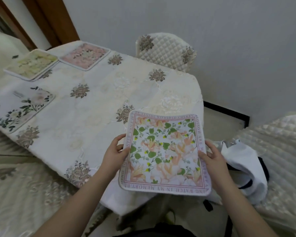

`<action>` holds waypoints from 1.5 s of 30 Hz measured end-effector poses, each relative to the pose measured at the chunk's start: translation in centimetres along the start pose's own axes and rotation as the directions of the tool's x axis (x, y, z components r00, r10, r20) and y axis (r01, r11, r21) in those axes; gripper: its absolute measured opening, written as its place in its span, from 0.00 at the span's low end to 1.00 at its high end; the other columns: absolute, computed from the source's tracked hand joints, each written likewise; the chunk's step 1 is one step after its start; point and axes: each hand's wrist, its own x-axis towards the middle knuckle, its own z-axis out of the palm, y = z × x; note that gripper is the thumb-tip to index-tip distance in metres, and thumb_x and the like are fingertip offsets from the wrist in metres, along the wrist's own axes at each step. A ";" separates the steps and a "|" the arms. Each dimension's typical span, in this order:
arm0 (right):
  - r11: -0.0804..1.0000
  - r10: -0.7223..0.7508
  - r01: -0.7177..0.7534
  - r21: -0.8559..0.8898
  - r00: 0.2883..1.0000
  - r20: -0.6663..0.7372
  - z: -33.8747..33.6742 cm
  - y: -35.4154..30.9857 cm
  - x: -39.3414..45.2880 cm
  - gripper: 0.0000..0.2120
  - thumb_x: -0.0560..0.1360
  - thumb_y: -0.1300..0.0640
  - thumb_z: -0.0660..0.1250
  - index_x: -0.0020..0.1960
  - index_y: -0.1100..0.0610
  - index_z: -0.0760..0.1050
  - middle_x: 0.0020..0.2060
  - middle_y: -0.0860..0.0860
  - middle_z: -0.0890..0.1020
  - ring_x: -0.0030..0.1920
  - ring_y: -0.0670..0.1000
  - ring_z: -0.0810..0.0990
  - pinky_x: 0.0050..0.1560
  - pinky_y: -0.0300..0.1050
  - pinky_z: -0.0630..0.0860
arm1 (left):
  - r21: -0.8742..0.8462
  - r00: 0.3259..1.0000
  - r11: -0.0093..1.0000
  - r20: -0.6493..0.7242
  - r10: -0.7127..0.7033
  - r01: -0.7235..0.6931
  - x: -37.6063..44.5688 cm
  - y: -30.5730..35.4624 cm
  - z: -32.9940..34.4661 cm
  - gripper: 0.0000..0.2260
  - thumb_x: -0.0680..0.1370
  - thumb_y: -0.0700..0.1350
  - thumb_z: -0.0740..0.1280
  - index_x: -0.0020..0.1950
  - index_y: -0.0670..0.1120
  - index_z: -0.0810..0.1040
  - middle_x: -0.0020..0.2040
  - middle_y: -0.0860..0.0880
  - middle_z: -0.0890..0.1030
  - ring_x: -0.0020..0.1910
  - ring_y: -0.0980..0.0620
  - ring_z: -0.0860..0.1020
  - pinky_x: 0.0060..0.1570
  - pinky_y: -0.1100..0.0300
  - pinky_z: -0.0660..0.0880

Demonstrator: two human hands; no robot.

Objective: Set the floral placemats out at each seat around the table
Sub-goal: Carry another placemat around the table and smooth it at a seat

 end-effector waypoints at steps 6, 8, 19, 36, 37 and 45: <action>0.998 0.025 -0.016 -0.055 0.987 0.159 3.5 -1.6 3.6 0.21 0.78 0.63 0.68 0.65 0.42 0.74 0.49 0.55 0.86 0.44 0.60 0.87 0.37 0.55 0.83 | -0.037 0.988 0.999 -0.156 -0.022 0.017 -1.4 -0.9 -2.5 0.18 0.78 0.49 0.71 0.64 0.65 0.72 0.49 0.53 0.87 0.43 0.50 0.86 0.38 0.50 0.82; 0.994 0.024 0.002 -0.113 0.973 0.229 5.3 -2.1 4.1 0.22 0.78 0.62 0.68 0.68 0.45 0.73 0.48 0.56 0.86 0.44 0.61 0.87 0.39 0.58 0.83 | -0.105 0.976 0.994 -0.211 -0.050 0.028 -2.4 -1.7 -3.8 0.18 0.77 0.49 0.72 0.62 0.66 0.73 0.49 0.51 0.87 0.44 0.48 0.87 0.37 0.50 0.83; 0.928 0.028 0.162 -0.335 0.867 0.498 17.1 -2.5 3.3 0.22 0.80 0.60 0.66 0.70 0.43 0.70 0.43 0.53 0.87 0.42 0.56 0.87 0.45 0.57 0.83 | -0.326 0.884 0.943 -0.420 -0.207 0.067 -7.7 -8.6 -11.5 0.20 0.72 0.46 0.74 0.58 0.67 0.75 0.51 0.46 0.87 0.45 0.42 0.86 0.35 0.47 0.83; 0.894 0.071 0.175 -0.412 0.853 0.516 25.5 -1.4 2.8 0.22 0.80 0.59 0.65 0.69 0.40 0.70 0.43 0.54 0.87 0.43 0.56 0.87 0.43 0.52 0.81 | -0.399 0.764 0.916 -0.580 -0.284 0.038 -5.5 -10.0 -15.7 0.16 0.82 0.42 0.65 0.67 0.56 0.73 0.52 0.50 0.85 0.47 0.49 0.86 0.48 0.43 0.82; 0.887 0.077 0.183 -0.424 0.846 0.527 25.8 -1.6 3.3 0.22 0.80 0.59 0.65 0.68 0.40 0.70 0.43 0.54 0.87 0.43 0.57 0.87 0.45 0.54 0.82 | -0.395 0.747 0.917 -0.595 -0.295 0.047 -5.3 -10.1 -15.8 0.16 0.81 0.42 0.66 0.67 0.56 0.73 0.52 0.51 0.84 0.47 0.49 0.85 0.48 0.44 0.82; 0.836 0.117 0.267 -0.479 0.766 0.632 31.1 -2.6 9.3 0.21 0.81 0.60 0.62 0.69 0.40 0.69 0.44 0.50 0.87 0.43 0.53 0.87 0.43 0.48 0.79 | -0.432 0.631 0.895 -0.665 -0.399 0.111 -2.0 -10.6 -16.2 0.16 0.80 0.42 0.68 0.65 0.56 0.74 0.52 0.51 0.83 0.45 0.51 0.85 0.44 0.47 0.83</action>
